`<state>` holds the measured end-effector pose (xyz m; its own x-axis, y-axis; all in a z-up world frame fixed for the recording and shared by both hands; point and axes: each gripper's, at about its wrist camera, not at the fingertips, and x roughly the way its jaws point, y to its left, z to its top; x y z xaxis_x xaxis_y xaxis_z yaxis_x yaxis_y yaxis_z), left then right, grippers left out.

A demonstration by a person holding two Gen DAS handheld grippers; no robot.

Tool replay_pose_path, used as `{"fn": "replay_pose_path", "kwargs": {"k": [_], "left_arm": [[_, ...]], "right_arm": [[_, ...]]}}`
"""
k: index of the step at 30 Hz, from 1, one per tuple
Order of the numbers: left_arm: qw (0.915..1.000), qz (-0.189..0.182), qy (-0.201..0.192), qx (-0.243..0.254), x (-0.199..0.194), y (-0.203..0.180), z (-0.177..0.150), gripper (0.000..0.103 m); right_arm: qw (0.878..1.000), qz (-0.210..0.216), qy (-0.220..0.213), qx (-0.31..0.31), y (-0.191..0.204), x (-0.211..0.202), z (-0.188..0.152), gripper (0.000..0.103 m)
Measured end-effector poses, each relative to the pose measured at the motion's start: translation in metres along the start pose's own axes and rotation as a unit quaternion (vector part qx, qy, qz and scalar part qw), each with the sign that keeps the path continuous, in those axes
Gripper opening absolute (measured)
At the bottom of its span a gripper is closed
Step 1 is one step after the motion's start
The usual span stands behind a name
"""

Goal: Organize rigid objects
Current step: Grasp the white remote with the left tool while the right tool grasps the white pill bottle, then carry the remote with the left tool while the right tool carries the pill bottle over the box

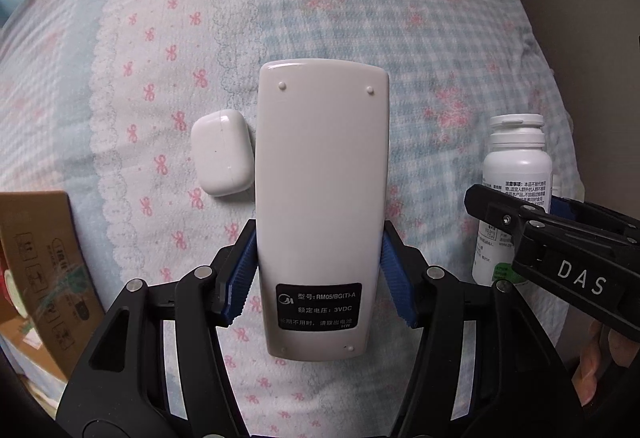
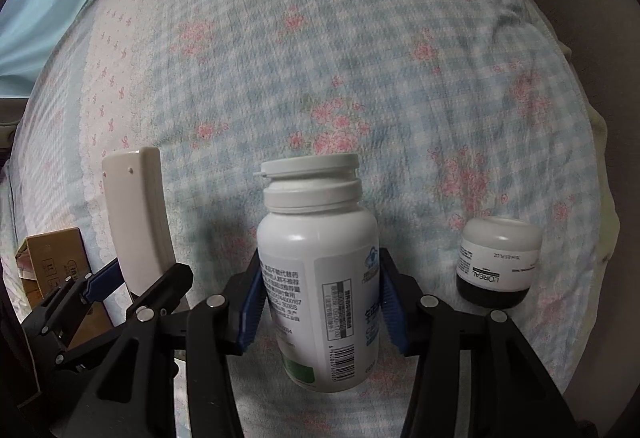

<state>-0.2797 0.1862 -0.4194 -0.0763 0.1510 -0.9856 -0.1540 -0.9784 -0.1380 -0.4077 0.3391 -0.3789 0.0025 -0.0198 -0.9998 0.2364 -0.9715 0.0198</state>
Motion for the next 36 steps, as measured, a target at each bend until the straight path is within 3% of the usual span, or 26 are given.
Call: {"fn": "replay_pose_path", "kwargs": {"k": [5, 9, 13, 28, 36], "left_arm": [[0.9995, -0.005, -0.032, 0.001, -0.05, 0.0, -0.01, 0.055], [0.998, -0.009, -0.062, -0.005, -0.087, 0.006, -0.011, 0.055], [0.9959, -0.021, -0.088, -0.007, -0.123, 0.023, -0.019, 0.055], [0.9876, -0.013, -0.152, -0.034, -0.231, 0.181, -0.088, 0.055], [0.9847, 0.001, -0.166, -0.053, -0.266, 0.276, -0.127, 0.055]], "right_arm": [[0.999, 0.003, -0.032, -0.018, 0.015, -0.045, -0.003, 0.047], [0.998, 0.013, -0.057, -0.034, 0.025, -0.083, -0.026, 0.047], [0.995, 0.018, -0.083, -0.048, 0.064, -0.095, -0.036, 0.047], [0.984, 0.05, -0.144, -0.097, 0.19, -0.152, -0.155, 0.047], [0.979, 0.07, -0.153, -0.117, 0.278, -0.164, -0.186, 0.047]]}}
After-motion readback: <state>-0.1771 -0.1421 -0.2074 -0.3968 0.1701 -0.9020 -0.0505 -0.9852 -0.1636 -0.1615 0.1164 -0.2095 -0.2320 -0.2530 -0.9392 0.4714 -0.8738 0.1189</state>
